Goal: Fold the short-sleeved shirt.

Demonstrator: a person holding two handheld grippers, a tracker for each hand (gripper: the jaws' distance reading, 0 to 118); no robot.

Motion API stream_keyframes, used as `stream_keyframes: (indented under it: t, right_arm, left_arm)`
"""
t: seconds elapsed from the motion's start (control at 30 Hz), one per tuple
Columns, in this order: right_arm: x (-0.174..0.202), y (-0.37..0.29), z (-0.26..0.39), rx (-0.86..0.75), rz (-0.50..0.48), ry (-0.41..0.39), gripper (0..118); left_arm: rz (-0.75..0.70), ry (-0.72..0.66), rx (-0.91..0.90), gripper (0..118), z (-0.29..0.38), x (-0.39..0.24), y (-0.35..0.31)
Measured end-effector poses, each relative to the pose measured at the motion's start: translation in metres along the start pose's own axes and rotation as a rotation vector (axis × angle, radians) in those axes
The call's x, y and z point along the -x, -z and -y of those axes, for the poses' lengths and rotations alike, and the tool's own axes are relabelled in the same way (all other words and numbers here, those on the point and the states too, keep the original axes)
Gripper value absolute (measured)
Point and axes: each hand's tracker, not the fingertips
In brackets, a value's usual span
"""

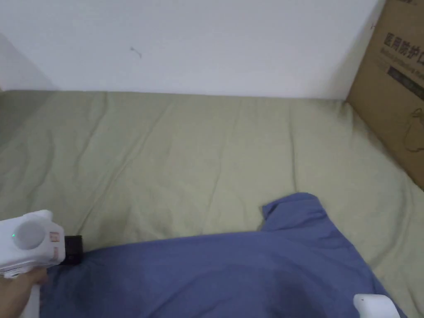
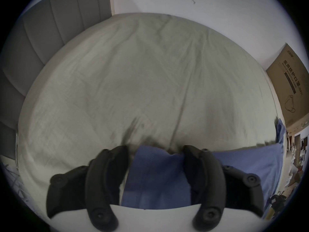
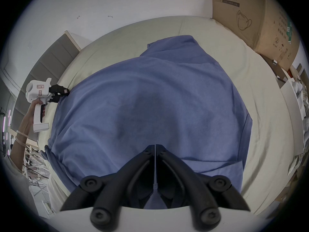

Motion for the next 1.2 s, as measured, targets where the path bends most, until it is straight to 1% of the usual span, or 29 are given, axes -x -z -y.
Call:
stream_keyframes:
  t: [0.03, 0.07, 0.1, 0.13, 0.23, 0.27, 0.3, 0.33, 0.37, 0.4, 0.43, 0.53, 0.57, 0.63, 0.67, 0.73, 0.77, 0.8, 0.83, 0.87, 0.9, 0.93, 0.97, 1.0, 1.07, 1.17, 1.2]
  right_arm:
    - [-0.001, -0.001, -0.003, -0.002, 0.005, -0.002, 2]
    - [-0.004, -0.001, -0.007, -0.005, 0.008, -0.004, 2]
    - [-0.006, -0.002, -0.011, -0.009, 0.008, -0.002, 2]
    - [-0.009, -0.003, -0.017, -0.014, 0.005, 0.003, 2]
    - [-0.022, -0.007, -0.045, -0.049, -0.013, 0.023, 2]
    - [-0.027, -0.007, -0.057, -0.057, -0.022, 0.012, 2]
    - [-0.032, -0.006, -0.069, -0.057, -0.027, 0.004, 5]
    - [-0.041, -0.002, -0.088, -0.049, -0.035, -0.003, 19]
    - [-0.047, 0.002, -0.102, -0.052, -0.026, -0.003, 45]
    - [-0.054, 0.007, -0.117, -0.064, 0.002, 0.004, 79]
    - [-0.062, 0.015, -0.135, -0.072, 0.010, 0.002, 91]
    - [-0.091, 0.046, -0.179, -0.073, 0.000, -0.004, 92]
    - [-0.100, 0.063, -0.190, -0.023, 0.022, 0.034, 92]
    - [-0.111, 0.093, -0.200, 0.061, 0.122, 0.099, 92]
    - [-0.111, 0.106, -0.202, 0.127, 0.162, 0.103, 92]
    - [-0.113, 0.125, -0.198, 0.149, 0.127, 0.001, 91]
    - [-0.106, 0.122, -0.197, 0.121, 0.159, -0.037, 90]
    - [-0.103, 0.119, -0.199, 0.118, 0.161, -0.046, 84]
    - [-0.102, 0.116, -0.203, 0.142, 0.153, -0.034, 77]
    - [-0.100, 0.111, -0.203, 0.156, 0.154, -0.029, 66]
    - [-0.098, 0.110, -0.205, 0.171, 0.162, -0.045, 43]
    - [-0.093, 0.109, -0.208, 0.188, 0.190, -0.080, 19]
    - [-0.089, 0.107, -0.208, 0.184, 0.221, -0.109, 2]
    - [-0.085, 0.104, -0.210, 0.184, 0.260, -0.124, 2]
    - [-0.081, 0.103, -0.210, 0.210, 0.196, -0.031, 2]
    - [-0.076, 0.097, -0.213, 0.211, 0.213, -0.042, 2]
    - [-0.077, 0.090, -0.217, 0.200, 0.204, -0.024, 2]
  left_arm:
    - [-0.006, 0.023, -0.016, 43, 0.001, 0.003, -0.002]
    - [-0.036, 0.061, -0.030, 43, 0.001, 0.001, -0.006]
    - [-0.038, 0.074, -0.040, 19, 0.002, -0.001, -0.010]
    - [-0.013, 0.063, -0.037, 3, 0.003, -0.002, -0.012]
    - [-0.003, 0.056, -0.032, 3, 0.003, -0.002, -0.020]
    - [0.009, 0.052, -0.043, 3, 0.004, -0.002, -0.024]
    - [0.018, 0.048, -0.053, 3, 0.002, 0.001, -0.028]
    - [0.032, 0.050, -0.058, 3, 0.002, 0.002, -0.034]
    - [0.048, 0.044, -0.072, 3, 0.002, 0.004, -0.039]
    - [0.065, 0.036, -0.084, 3, 0.002, 0.004, -0.045]
    - [0.072, 0.040, -0.089, 3, -0.001, 0.006, -0.051]
    - [0.076, 0.062, -0.122, 3, -0.003, 0.005, -0.064]
    - [0.074, 0.063, -0.131, 3, -0.005, 0.004, -0.066]
    - [0.076, 0.066, -0.140, 3, -0.005, 0.003, -0.068]
    - [0.077, 0.068, -0.143, 3, -0.003, 0.002, -0.068]
    - [0.076, 0.084, -0.142, 3, -0.004, 0.001, -0.066]
    - [0.072, 0.095, -0.139, 3, -0.004, 0.000, -0.066]
    - [0.065, 0.106, -0.139, 3, -0.003, 0.000, -0.066]
    - [0.063, 0.110, -0.138, 3, -0.005, -0.001, -0.065]
    - [0.063, 0.108, -0.138, 3, -0.005, -0.001, -0.065]
    - [0.065, 0.103, -0.139, 3, -0.006, 0.000, -0.066]
    - [0.069, 0.098, -0.141, 3, -0.007, 0.000, -0.067]
    - [0.072, 0.095, -0.142, 3, -0.007, -0.001, -0.068]
    - [0.081, 0.090, -0.147, 3, -0.008, -0.001, -0.070]
    - [0.094, 0.086, -0.145, 3, -0.009, -0.002, -0.076]
    - [0.079, 0.110, -0.145, 3, -0.013, -0.004, -0.084]
    - [0.081, 0.110, -0.143, 3, -0.015, -0.004, -0.089]
